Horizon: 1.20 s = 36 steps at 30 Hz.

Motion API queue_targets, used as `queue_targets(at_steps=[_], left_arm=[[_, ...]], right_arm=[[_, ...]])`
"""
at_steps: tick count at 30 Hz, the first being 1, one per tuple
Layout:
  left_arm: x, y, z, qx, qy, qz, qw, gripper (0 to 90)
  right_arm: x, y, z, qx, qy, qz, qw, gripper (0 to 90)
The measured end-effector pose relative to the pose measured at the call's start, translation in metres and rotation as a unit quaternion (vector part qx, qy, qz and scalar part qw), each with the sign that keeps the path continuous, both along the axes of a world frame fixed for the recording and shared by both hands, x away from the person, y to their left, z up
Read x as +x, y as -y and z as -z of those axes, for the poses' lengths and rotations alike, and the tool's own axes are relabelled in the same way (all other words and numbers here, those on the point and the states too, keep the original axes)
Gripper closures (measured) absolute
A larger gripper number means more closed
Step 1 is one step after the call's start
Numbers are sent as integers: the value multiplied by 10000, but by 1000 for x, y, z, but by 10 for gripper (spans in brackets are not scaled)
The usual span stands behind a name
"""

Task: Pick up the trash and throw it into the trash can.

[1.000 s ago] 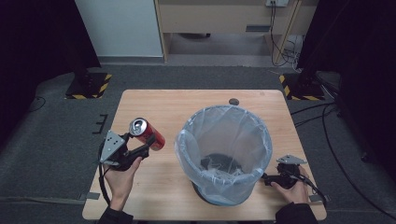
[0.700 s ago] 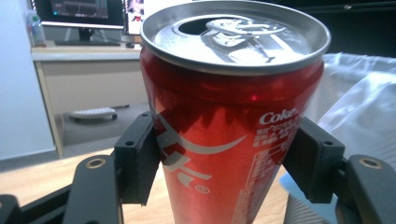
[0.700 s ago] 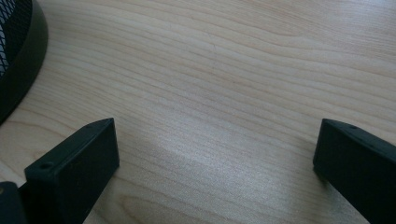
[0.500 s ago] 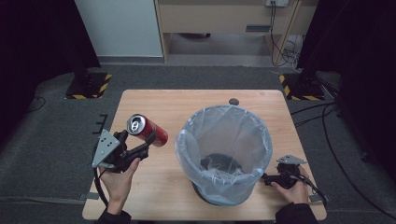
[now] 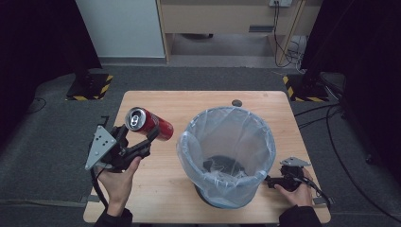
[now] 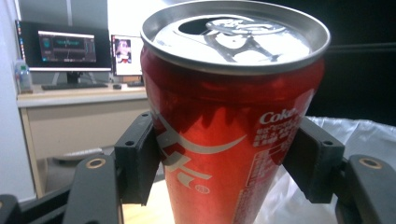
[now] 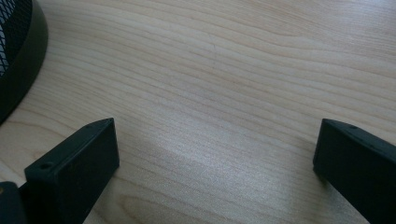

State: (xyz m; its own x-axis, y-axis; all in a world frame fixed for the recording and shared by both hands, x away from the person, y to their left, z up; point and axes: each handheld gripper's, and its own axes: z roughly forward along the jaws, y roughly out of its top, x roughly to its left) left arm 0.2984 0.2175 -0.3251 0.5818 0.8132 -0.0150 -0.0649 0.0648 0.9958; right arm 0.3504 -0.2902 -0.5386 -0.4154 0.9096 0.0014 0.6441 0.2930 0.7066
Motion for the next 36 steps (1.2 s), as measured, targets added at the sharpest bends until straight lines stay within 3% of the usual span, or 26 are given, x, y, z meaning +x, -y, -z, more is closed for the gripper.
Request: queue_targets(at_steps=[7, 22, 29, 36], left_arm=[[-5, 11, -17, -52, 249, 158, 9996, 335], [-13, 39, -33, -134, 546, 511, 9971, 335], [-12, 56, -35, -165, 583, 730, 9955, 336], [-12, 76, -34, -65, 547, 950, 9940, 335]], right_arm=[[0, 0, 0, 0, 1, 0, 10000, 4], [0, 0, 0, 6, 9, 5, 10000, 4], [1, 0, 0, 4, 9, 2, 10000, 4], [1, 0, 0, 6, 8, 2, 10000, 4]])
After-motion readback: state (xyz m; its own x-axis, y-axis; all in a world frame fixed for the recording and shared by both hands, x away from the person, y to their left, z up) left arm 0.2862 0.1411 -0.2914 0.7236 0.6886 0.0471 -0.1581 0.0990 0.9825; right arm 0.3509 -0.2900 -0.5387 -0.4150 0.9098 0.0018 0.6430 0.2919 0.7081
